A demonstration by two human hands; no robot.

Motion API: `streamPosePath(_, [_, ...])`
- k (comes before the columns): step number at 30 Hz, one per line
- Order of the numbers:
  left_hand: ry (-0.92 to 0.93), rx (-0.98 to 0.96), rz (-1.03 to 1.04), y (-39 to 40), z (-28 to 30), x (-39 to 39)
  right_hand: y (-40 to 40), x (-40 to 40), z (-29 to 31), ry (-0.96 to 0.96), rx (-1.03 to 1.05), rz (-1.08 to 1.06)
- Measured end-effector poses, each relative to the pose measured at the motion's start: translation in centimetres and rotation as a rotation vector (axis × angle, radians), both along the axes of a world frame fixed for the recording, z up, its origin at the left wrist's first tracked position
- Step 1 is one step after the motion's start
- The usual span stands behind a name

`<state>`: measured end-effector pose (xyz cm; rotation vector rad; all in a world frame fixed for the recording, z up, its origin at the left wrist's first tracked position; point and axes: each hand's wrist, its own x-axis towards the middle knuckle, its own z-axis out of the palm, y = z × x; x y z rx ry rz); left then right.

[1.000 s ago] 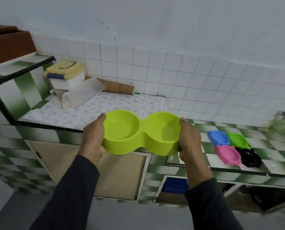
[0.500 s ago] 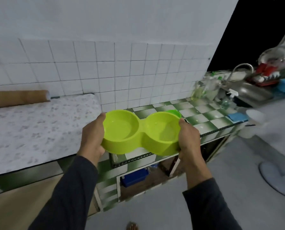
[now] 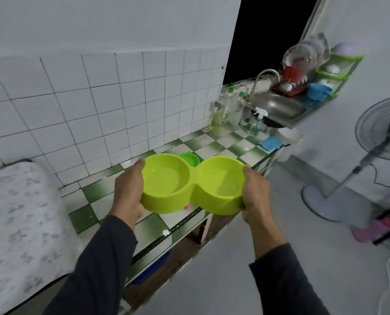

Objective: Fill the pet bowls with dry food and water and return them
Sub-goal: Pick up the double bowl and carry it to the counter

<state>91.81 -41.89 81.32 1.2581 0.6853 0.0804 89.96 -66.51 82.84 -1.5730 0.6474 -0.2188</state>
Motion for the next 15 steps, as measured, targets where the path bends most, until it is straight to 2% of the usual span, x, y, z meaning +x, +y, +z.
streamPosePath(9, [0.055, 0.008, -0.111, -5.1, -1.6, 9.0, -4.7, 6.7, -2.2, 0.004, 0.022, -0.113])
streamPosePath(13, [0.046, -0.002, -0.151, -5.9, -2.6, 10.9, -5.3, 7.5, -3.0, -0.007, 0.008, -0.099])
streamPosePath(15, [0.088, 0.005, -0.168, -10.5, -4.8, 17.1, -9.6, 12.9, -4.9, 0.028, 0.007, -0.159])
